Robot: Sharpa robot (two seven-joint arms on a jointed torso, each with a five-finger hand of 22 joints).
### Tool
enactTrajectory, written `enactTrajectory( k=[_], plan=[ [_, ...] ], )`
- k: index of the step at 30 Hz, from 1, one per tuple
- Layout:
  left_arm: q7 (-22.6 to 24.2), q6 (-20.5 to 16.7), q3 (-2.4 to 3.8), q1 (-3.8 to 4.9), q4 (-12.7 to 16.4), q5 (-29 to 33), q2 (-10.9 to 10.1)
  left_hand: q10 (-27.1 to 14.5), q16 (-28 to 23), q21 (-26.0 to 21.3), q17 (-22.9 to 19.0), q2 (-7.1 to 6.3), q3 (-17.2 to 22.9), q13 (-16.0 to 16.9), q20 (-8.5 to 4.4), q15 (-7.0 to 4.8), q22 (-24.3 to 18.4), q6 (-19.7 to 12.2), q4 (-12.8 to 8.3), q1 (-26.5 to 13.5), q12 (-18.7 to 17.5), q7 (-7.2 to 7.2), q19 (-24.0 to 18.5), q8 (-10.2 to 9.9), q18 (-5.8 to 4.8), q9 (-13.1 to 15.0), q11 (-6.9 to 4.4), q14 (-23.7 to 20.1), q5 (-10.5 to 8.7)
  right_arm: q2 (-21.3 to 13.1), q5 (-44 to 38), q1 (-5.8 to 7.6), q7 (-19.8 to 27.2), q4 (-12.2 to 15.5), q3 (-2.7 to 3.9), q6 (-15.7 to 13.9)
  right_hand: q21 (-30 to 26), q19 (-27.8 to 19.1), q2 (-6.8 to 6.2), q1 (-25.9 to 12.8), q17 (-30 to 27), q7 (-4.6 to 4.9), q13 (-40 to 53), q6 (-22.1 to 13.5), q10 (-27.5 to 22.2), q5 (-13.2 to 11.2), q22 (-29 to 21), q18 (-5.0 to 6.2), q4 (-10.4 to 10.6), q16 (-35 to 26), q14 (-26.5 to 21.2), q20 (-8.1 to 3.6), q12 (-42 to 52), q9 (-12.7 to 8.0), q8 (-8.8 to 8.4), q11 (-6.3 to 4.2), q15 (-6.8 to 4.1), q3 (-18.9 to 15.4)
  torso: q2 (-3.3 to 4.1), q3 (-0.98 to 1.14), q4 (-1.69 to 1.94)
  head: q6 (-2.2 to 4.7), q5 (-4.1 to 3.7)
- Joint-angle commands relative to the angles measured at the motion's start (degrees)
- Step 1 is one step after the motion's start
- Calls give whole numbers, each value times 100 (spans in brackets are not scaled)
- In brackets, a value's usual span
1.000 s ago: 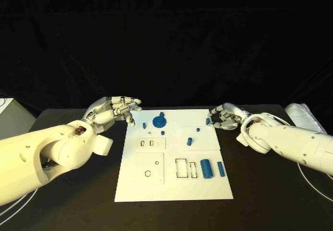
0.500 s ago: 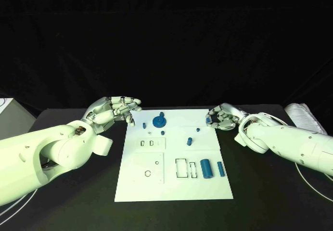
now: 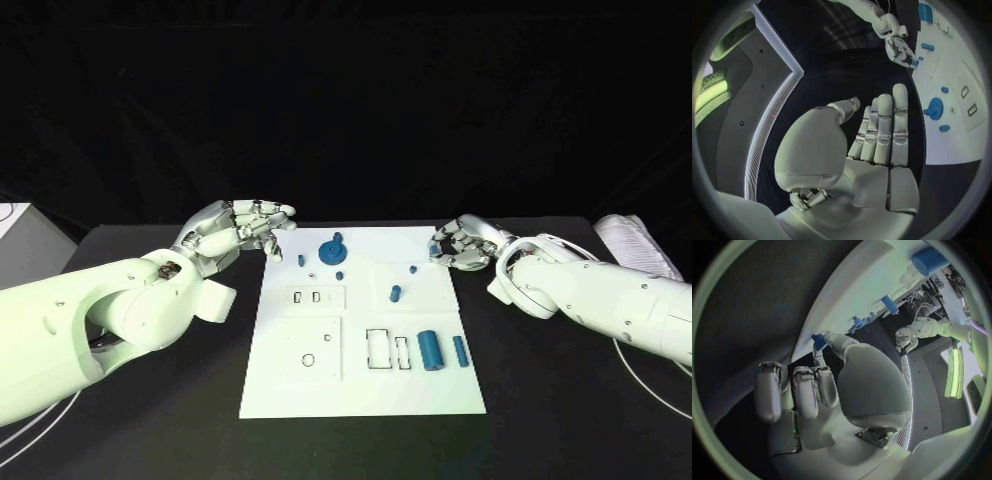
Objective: Assemble the parts on the task board
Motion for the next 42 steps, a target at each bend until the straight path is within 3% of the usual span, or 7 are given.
enactTrajectory(
  k=[1,11,16,19,26,32,42],
  plan=[
    [60,109,2,0,14,-28,3,-29,-37,20,8,16,43,8,-13,9,8,-28,0,-34,-32,5,-43,-29,31,6,-6,-42,16,4,-79,-6,-44,-6,-1,-31,-17,163,69,-1,1182,-63,1112,140,220,-18,580,-56,-16,22,528,-73,21,68,137,-80,-67,39,-4,0,1,-3,1],
    [59,107,2,0,12,-28,1,-29,-37,20,8,16,43,8,-13,9,8,-28,0,-34,-32,5,-43,-29,31,6,-6,-42,16,5,-104,-6,-83,13,-1,-359,-14,168,134,0,1189,-114,1111,196,221,-41,589,-58,-32,23,530,-110,16,119,249,-128,-103,73,-4,3,-4,5,12],
    [58,106,2,0,6,-28,1,-29,-37,20,8,16,43,8,-13,9,8,-28,0,-34,-32,5,-43,-29,31,6,-6,-42,16,-53,-101,11,-171,183,2,-585,-18,169,126,-49,1196,-121,1116,175,227,-98,589,-58,-15,25,532,-123,20,134,279,-136,-112,55,-4,4,-3,-15,40],
    [55,105,2,0,-5,-28,4,-29,-37,20,8,16,43,8,-13,9,8,-28,0,-34,-32,5,-43,-29,31,6,-6,-42,16,-129,-96,76,-368,466,7,-802,-24,166,128,-51,1197,-122,1116,173,227,-102,582,-57,-14,25,533,-123,19,135,281,-137,-112,55,-10,-1,1,-22,47],
    [46,88,1,0,-38,-28,17,-29,-37,20,8,16,43,8,-13,9,8,-28,0,-34,-32,5,-43,-29,31,6,-6,-42,16,-189,-168,263,-973,1281,10,-1361,-19,173,155,-60,1186,-125,1099,134,211,-150,590,-59,-13,21,530,-129,-1,145,300,-146,-113,70,-35,-11,-40,-25,76],
    [7,67,0,1,-75,-28,68,-30,-38,33,9,19,48,12,-10,12,16,-30,-2,-41,-31,7,-54,-30,31,12,-4,-42,16,-9,-301,325,-1490,1884,8,-1588,-30,169,172,-54,1173,-128,1099,122,210,-161,579,-56,-17,15,527,-131,-2,149,308,-148,-114,83,-67,-34,-28,-51,120],
    [-107,-38,-9,1,-146,-28,200,-21,-37,42,11,25,49,16,-8,12,21,-23,5,-55,-25,9,-58,-26,31,17,-4,-38,16,653,-799,270,-2185,2307,-52,-1695,-45,165,181,-27,1151,-127,1098,99,209,-134,567,-53,-50,6,523,-135,-5,160,332,-151,-118,109,-136,-96,-18,-117,105]
  ],
)
